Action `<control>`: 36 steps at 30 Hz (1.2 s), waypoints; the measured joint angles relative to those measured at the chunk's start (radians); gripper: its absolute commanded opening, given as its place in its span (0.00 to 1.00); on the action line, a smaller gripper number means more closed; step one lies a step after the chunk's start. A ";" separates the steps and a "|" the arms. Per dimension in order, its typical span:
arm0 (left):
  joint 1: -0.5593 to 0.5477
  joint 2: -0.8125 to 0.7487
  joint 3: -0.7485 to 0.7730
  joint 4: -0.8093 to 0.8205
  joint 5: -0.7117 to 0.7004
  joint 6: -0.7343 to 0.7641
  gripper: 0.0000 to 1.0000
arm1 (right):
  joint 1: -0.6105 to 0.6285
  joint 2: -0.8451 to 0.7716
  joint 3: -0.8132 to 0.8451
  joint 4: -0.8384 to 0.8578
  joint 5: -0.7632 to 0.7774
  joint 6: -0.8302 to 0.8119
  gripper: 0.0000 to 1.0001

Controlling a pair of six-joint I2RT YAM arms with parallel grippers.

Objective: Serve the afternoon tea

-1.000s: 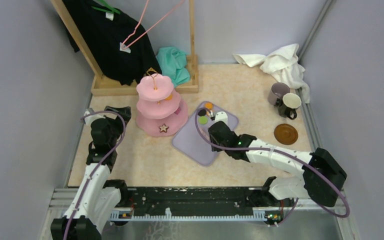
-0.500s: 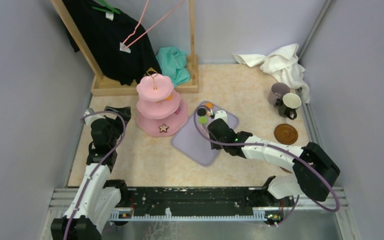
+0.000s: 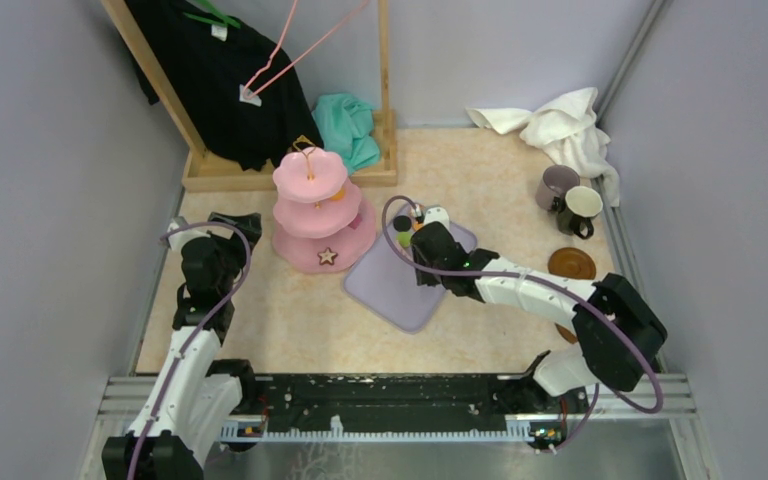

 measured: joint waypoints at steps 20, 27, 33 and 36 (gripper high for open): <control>0.006 0.006 0.000 0.000 0.000 -0.002 0.99 | -0.025 0.116 0.079 -0.001 -0.026 -0.046 0.32; 0.007 0.005 0.000 -0.001 -0.001 -0.002 0.99 | -0.026 0.116 0.079 -0.002 -0.025 -0.060 0.22; 0.007 0.000 0.000 -0.002 -0.001 -0.006 0.99 | -0.025 0.099 0.079 -0.005 -0.025 -0.062 0.18; 0.007 -0.006 0.000 -0.002 -0.002 -0.011 0.99 | -0.021 0.072 0.079 -0.011 -0.025 -0.068 0.16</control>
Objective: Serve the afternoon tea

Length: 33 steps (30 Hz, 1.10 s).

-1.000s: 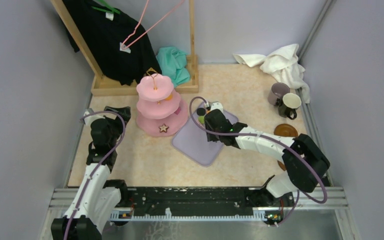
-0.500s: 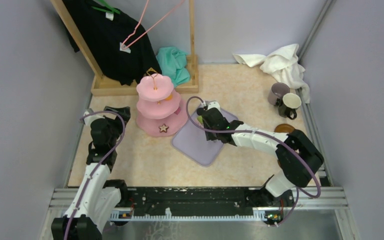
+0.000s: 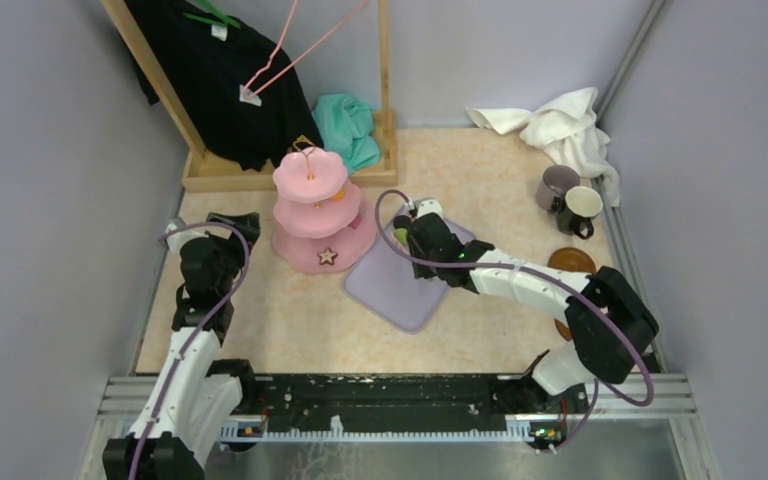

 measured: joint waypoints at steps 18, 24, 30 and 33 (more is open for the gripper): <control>0.000 -0.024 0.000 -0.024 -0.010 -0.005 0.99 | 0.218 -0.126 0.107 -0.118 0.091 -0.011 0.15; 0.000 -0.031 0.000 -0.026 -0.012 -0.005 0.99 | 0.307 -0.113 0.225 -0.140 0.124 -0.016 0.15; 0.000 -0.033 0.000 -0.026 -0.012 -0.005 0.99 | 0.333 -0.019 0.343 -0.150 0.127 -0.028 0.15; 0.000 -0.034 0.000 -0.026 -0.012 -0.005 0.99 | 0.336 0.045 0.405 -0.156 0.122 -0.037 0.15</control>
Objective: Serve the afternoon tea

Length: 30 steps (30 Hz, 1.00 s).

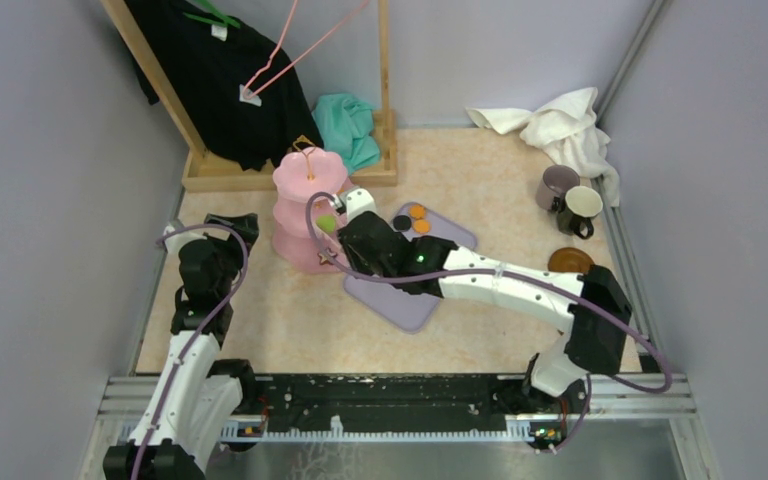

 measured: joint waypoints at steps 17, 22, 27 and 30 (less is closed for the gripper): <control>0.000 -0.002 0.000 0.000 0.000 0.000 0.99 | -0.001 0.345 0.354 -0.046 -0.061 -0.032 0.16; 0.000 -0.003 0.000 0.000 0.000 0.000 0.99 | -0.014 0.404 0.417 -0.051 -0.069 -0.030 0.15; 0.000 -0.003 0.000 0.000 0.000 0.000 0.99 | -0.037 0.460 0.486 -0.058 -0.071 -0.022 0.16; 0.000 -0.003 0.000 0.000 0.000 0.000 0.99 | -0.053 0.479 0.502 -0.059 -0.074 -0.016 0.15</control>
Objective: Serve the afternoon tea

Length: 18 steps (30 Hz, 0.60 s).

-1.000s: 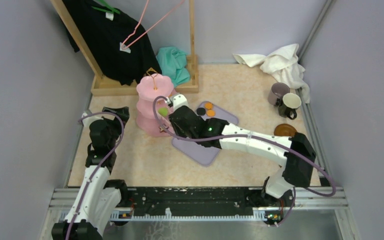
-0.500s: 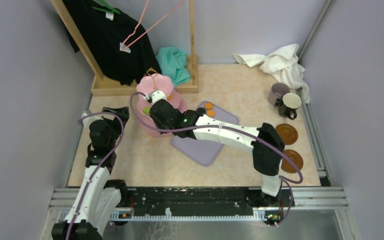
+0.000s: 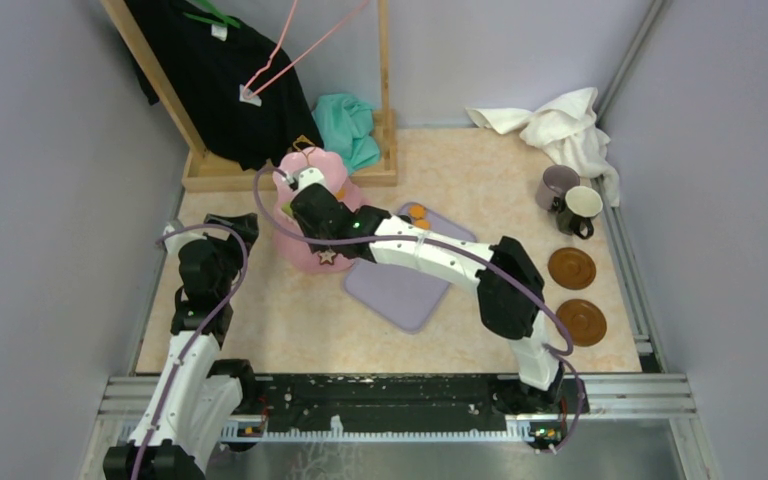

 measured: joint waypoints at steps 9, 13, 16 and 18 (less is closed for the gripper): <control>0.000 0.000 0.000 0.000 0.000 0.000 0.99 | -0.033 0.058 0.037 0.017 -0.004 0.021 0.16; 0.000 0.000 0.000 0.000 0.000 0.000 0.99 | -0.040 0.080 0.055 0.023 -0.005 0.027 0.16; 0.000 0.000 0.000 0.000 0.000 0.000 0.99 | -0.044 0.083 0.056 0.032 -0.005 0.029 0.16; 0.000 0.000 0.000 0.001 0.000 0.000 0.99 | -0.047 0.085 0.056 0.036 -0.004 0.031 0.17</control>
